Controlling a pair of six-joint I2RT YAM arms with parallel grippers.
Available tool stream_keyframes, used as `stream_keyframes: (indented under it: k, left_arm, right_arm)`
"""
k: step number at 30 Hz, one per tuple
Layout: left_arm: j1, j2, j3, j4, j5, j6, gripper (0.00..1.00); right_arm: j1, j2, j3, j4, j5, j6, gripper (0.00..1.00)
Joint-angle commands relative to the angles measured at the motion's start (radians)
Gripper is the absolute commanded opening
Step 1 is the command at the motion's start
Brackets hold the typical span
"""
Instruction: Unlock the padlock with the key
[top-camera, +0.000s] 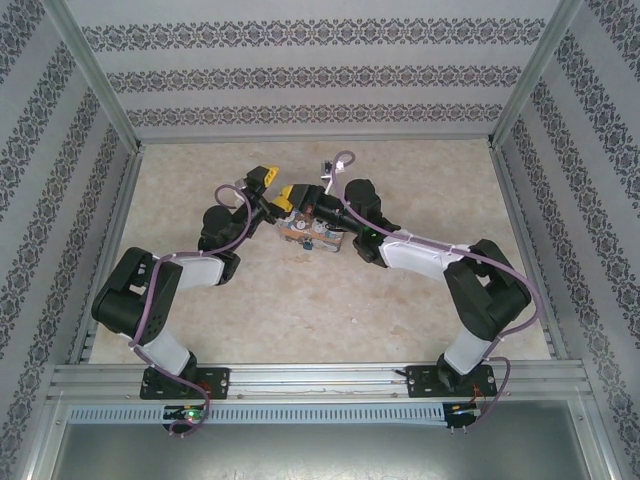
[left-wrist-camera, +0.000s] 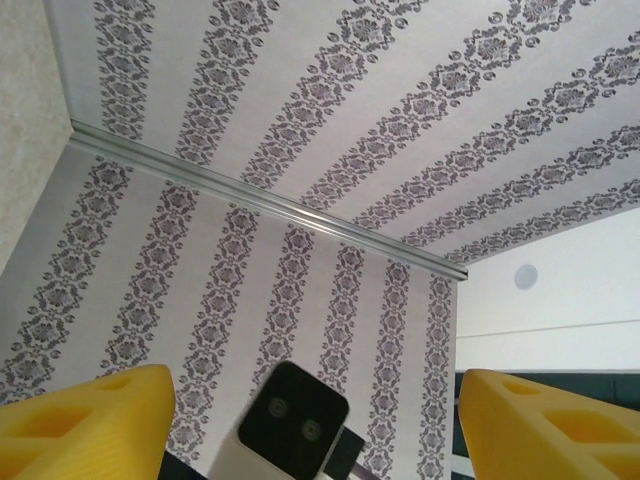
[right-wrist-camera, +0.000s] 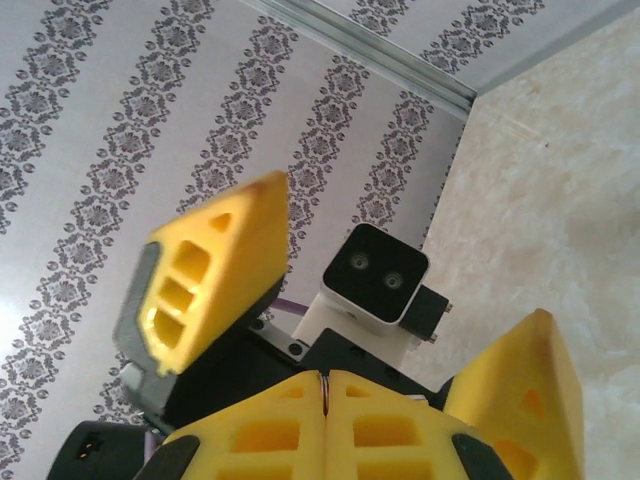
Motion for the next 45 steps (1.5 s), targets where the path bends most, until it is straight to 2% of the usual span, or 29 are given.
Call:
stream_keyframes:
  k: [1,21,31,40,45]
  left_arm:
    - [-0.017,-0.016,0.027,0.060,-0.018,-0.175,0.72]
    - [-0.017,-0.020,-0.007,0.048,-0.047,-0.161,0.34]
    - [-0.017,-0.033,-0.015,0.019,-0.048,-0.137,0.19]
    - [-0.016,-0.077,-0.040,-0.063,-0.051,-0.073,0.05]
    - [-0.009,-0.118,-0.046,-0.150,-0.047,0.019,0.00]
  right_arm:
    - [0.016,0.032,0.034,0.071,0.003,0.025,0.00]
    - [0.007,-0.012,-0.037,0.069,0.046,0.022,0.00]
    - [0.001,-0.028,-0.051,0.068,0.052,0.022,0.00]
    - [-0.004,-0.042,-0.057,0.068,0.057,0.022,0.00]
    - [-0.011,-0.061,-0.073,0.068,0.057,0.022,0.00]
